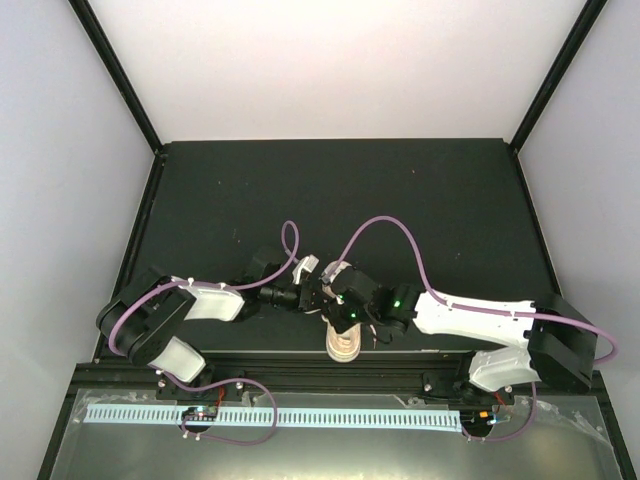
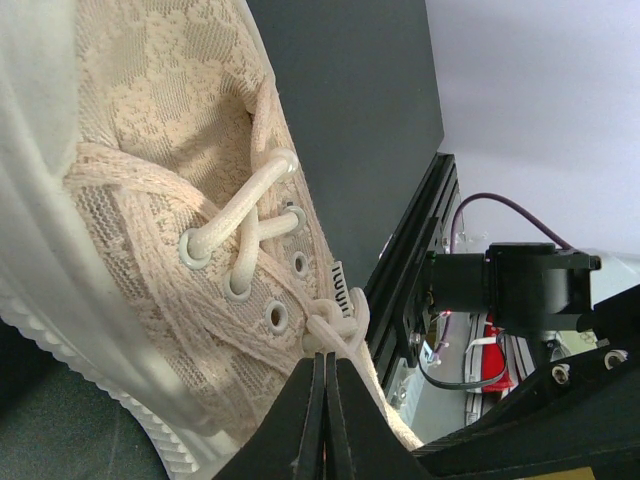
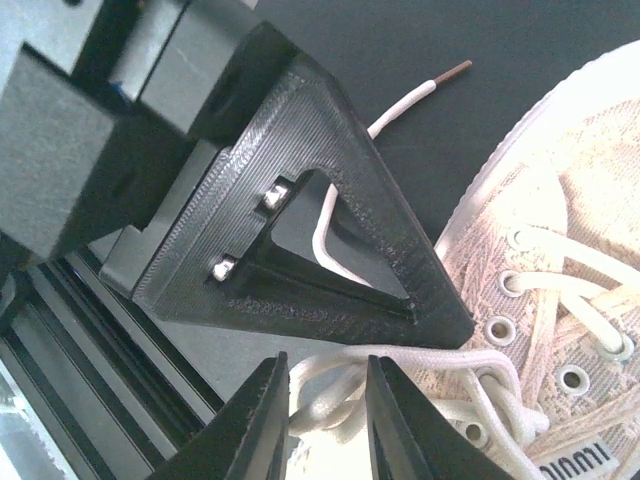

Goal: Tie the shoes

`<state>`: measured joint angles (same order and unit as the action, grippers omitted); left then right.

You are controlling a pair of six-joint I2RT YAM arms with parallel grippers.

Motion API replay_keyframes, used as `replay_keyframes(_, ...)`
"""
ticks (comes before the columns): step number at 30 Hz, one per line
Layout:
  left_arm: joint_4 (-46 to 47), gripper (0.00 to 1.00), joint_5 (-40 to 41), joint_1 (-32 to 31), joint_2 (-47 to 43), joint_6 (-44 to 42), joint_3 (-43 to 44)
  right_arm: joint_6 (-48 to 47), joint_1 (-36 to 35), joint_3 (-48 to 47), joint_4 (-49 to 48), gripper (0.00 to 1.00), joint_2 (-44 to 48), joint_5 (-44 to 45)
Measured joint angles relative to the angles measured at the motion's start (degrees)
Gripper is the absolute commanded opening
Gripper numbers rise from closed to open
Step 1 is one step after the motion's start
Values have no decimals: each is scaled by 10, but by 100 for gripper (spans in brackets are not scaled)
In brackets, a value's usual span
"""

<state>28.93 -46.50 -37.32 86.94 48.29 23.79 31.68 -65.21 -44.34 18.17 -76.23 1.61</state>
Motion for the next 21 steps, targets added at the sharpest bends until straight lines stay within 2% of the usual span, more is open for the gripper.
replay_keyframes(3, 0, 2, 0, 0, 0, 0, 0, 0, 0, 0, 1, 18, -3, -2)
replay_keyframes(7, 0, 2, 2, 0, -6, 0, -3, 2, 0, 0, 4, 3, -5, -2)
replay_keyframes(8, 0, 2, 3, 0, -7, 0, -4, 3, 0, 0, 5, 2, -5, -2)
replay_keyframes(16, -11, 1, 17, 0, -19, -2, -6, 5, 10, 0, 45, 2, 17, 30)
replay_keyframes(21, -27, 1, 28, 0, -26, -12, -9, -3, 56, 1, 52, 2, 54, 30)
